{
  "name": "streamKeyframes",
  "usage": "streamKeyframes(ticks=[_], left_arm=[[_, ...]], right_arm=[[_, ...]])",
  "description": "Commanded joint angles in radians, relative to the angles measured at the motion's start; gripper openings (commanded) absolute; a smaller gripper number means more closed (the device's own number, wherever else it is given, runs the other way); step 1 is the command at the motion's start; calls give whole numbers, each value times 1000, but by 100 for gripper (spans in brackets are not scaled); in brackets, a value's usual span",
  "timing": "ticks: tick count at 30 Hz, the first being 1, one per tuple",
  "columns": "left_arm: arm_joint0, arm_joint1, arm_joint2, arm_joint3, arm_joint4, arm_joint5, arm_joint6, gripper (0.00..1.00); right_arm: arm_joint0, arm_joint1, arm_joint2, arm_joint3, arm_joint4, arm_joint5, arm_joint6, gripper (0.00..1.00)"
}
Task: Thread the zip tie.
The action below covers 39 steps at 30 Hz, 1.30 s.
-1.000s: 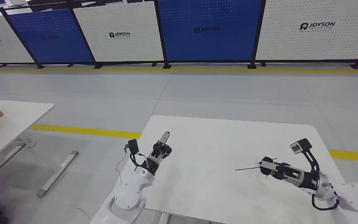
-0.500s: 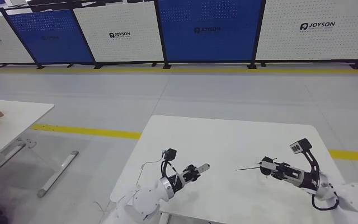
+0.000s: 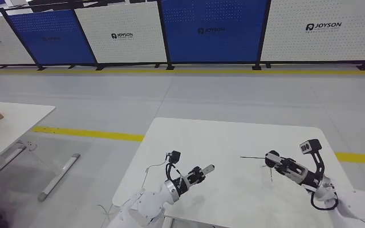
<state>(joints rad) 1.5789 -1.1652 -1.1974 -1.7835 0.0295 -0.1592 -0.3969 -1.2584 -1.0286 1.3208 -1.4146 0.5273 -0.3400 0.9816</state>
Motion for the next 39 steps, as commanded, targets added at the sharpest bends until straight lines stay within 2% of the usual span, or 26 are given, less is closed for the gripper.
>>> streamKeyframes(ticks=[1, 3, 15, 18, 23, 27, 30, 39], left_arm=[[-10, 3, -5, 15, -58, -35, -71, 100], [-34, 3, -1, 30, -121, -3, -128, 100], [-34, 3, -1, 30, -121, -3, -128, 100], [-45, -4, 11, 37, -170, 16, -70, 100], [-95, -21, 59, 92, -327, 40, -43, 100], [-142, -35, 119, 154, -343, 64, -18, 100], [-182, -49, 159, 205, -394, 82, 20, 100], [-182, -49, 159, 205, -394, 82, 20, 100]], right_arm=[[13, -11, -38, 21, -29, 0, -13, 0], [43, -21, -80, 51, -51, 0, -8, 0], [43, -21, -80, 51, -51, 0, -8, 0], [40, -28, -89, 53, -79, 6, -114, 0], [48, -54, -163, 52, -107, 0, -228, 0], [49, -70, -194, 49, -125, 0, -246, 0], [46, -77, -200, 54, -148, 0, -247, 0], [46, -77, -200, 54, -148, 0, -247, 0]])
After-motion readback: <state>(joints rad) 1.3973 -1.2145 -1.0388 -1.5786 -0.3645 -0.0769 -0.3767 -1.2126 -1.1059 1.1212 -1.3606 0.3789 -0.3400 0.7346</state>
